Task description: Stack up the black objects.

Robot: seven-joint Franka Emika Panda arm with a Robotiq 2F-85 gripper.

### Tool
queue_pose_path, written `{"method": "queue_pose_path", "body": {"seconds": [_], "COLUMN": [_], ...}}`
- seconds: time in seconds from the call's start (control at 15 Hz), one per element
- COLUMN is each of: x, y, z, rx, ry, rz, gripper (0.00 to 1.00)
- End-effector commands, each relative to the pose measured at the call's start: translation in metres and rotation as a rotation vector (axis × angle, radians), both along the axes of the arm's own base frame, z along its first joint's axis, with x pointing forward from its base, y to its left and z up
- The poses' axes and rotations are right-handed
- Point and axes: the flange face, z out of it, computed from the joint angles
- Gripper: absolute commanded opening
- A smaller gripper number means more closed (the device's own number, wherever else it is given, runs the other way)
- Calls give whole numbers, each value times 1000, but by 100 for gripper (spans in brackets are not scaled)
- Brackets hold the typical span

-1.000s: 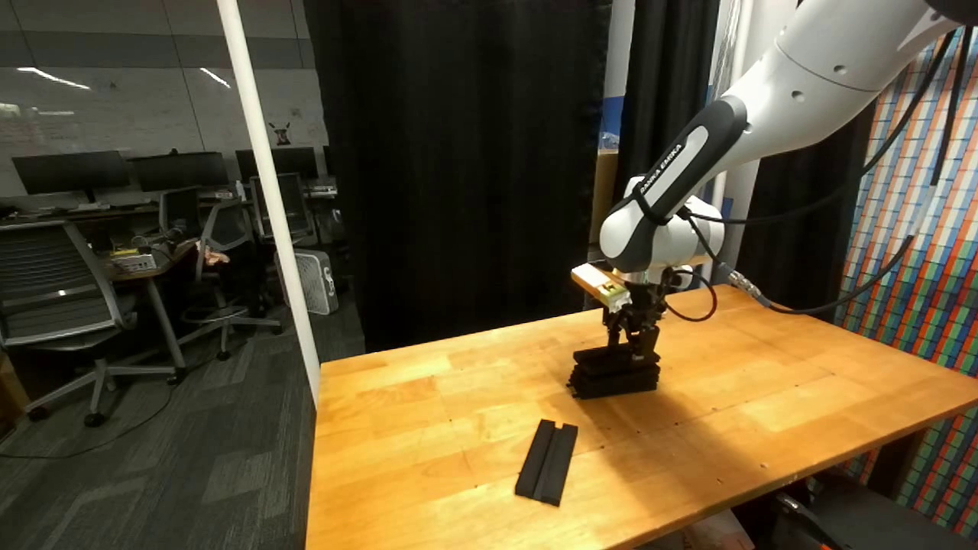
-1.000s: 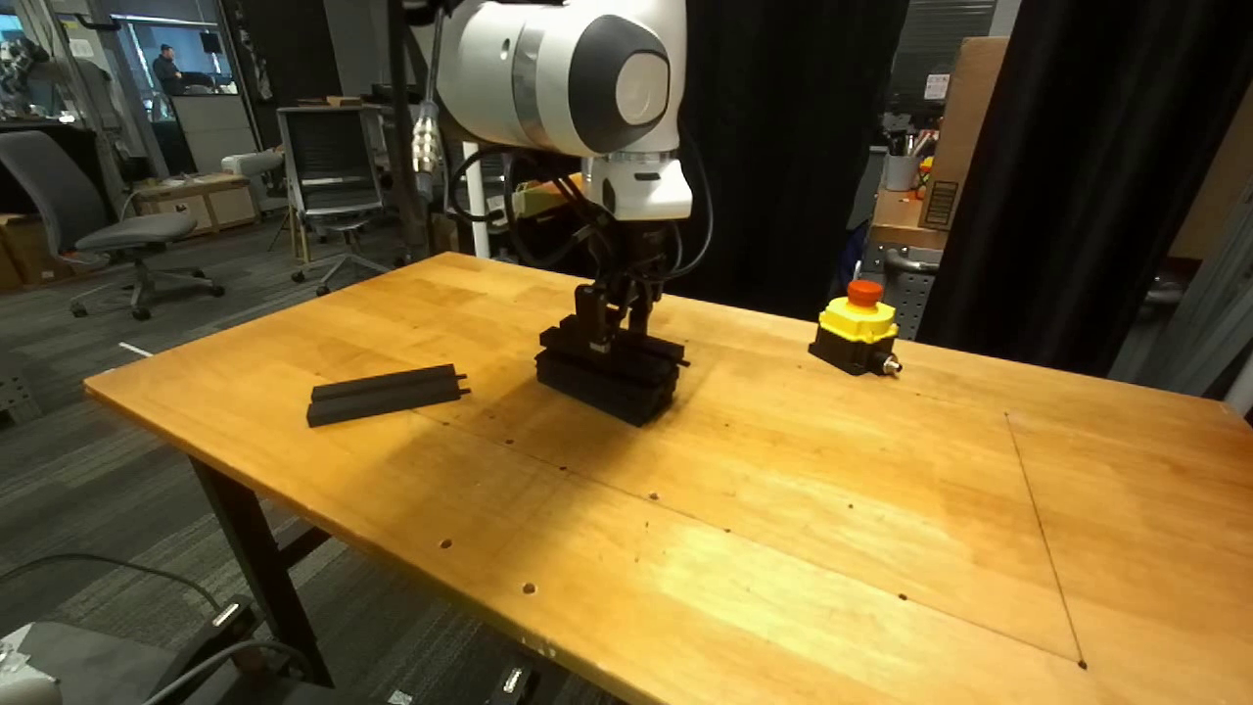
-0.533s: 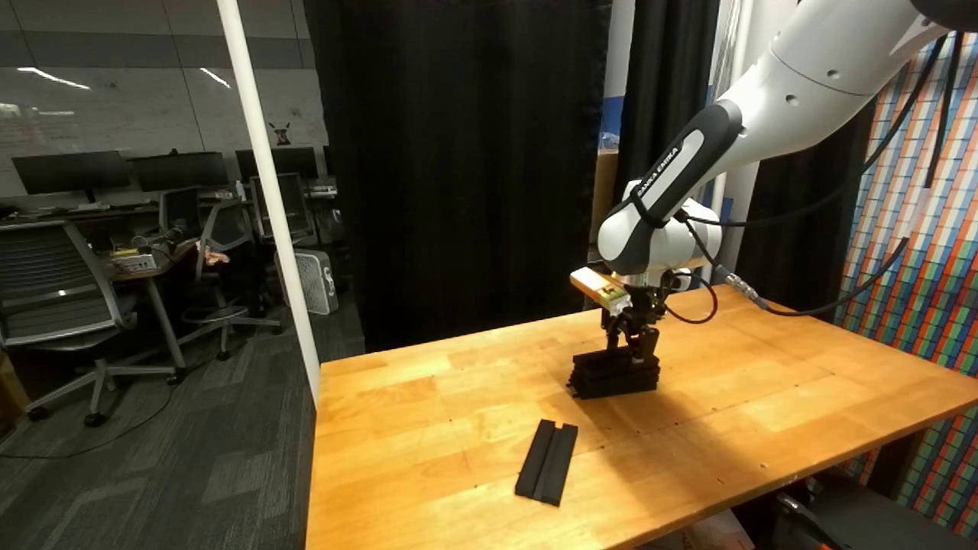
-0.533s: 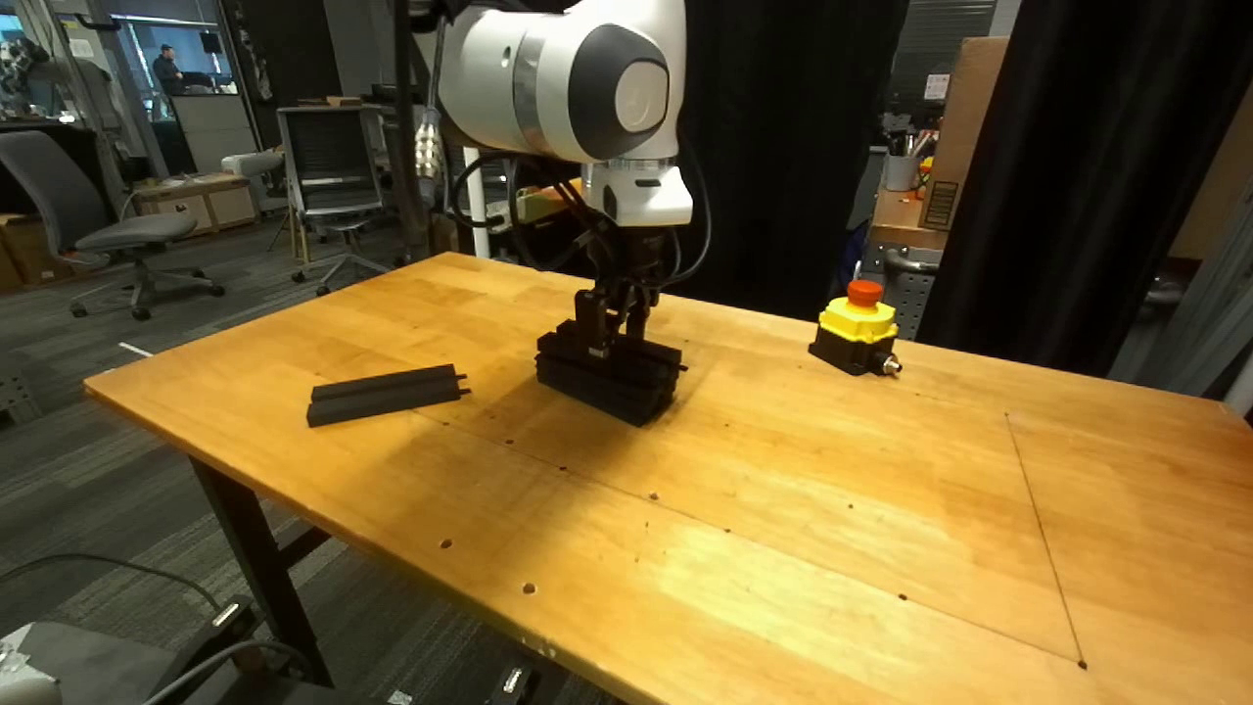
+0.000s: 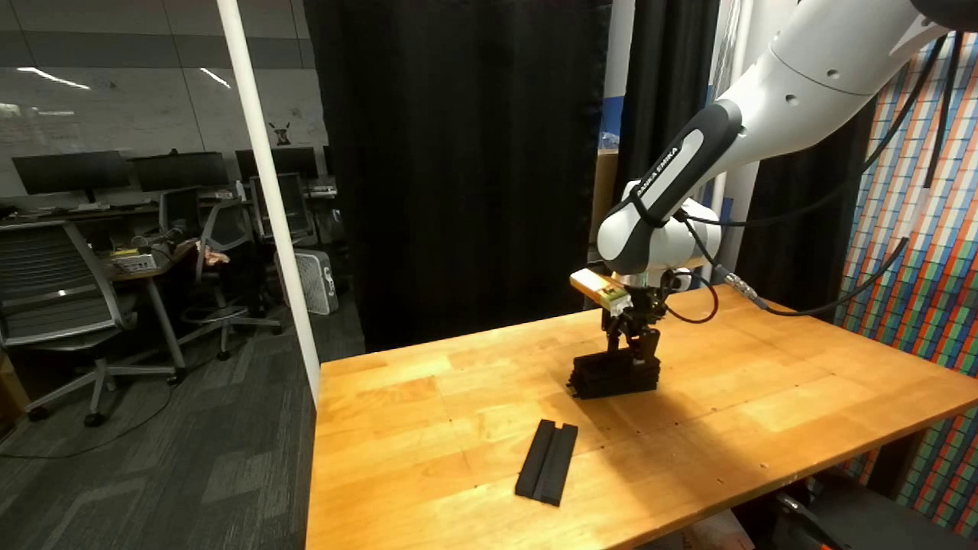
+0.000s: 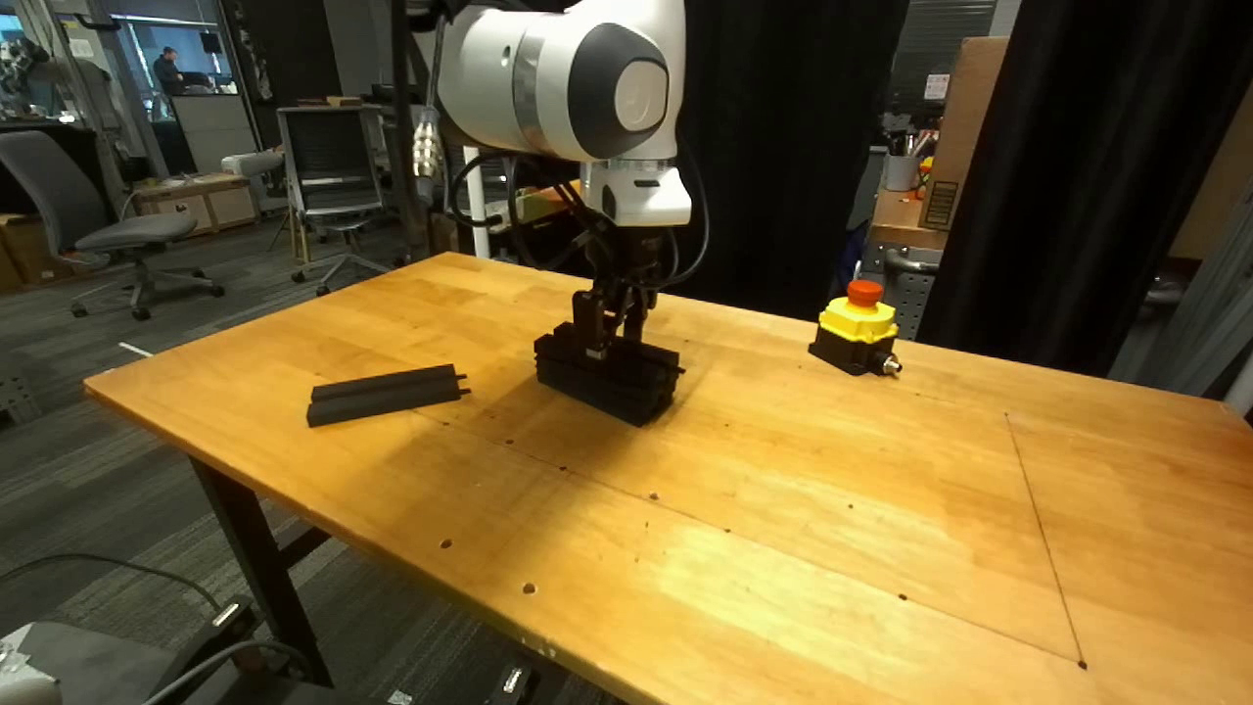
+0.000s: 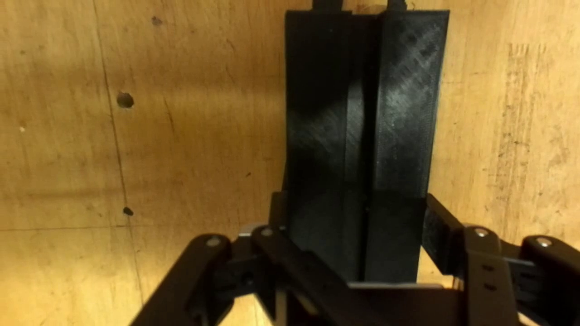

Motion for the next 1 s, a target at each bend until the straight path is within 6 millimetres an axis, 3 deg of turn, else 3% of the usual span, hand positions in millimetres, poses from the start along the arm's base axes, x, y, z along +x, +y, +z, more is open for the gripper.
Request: {"method": "queue_pose_path", "body": {"seconds": [0.0,0.13,0.47,0.67,0.93], "x": [4,4,-3,-8,-16], "y": [1,2,27,60,123], "z": [8,9,32,55,76], "rx": [19,19,-43,-91,-67], "ry": [-2,-7,-23,-32,-36], "rz": [24,41,161,329,548], "gripper": [93,100,100,100,100]}}
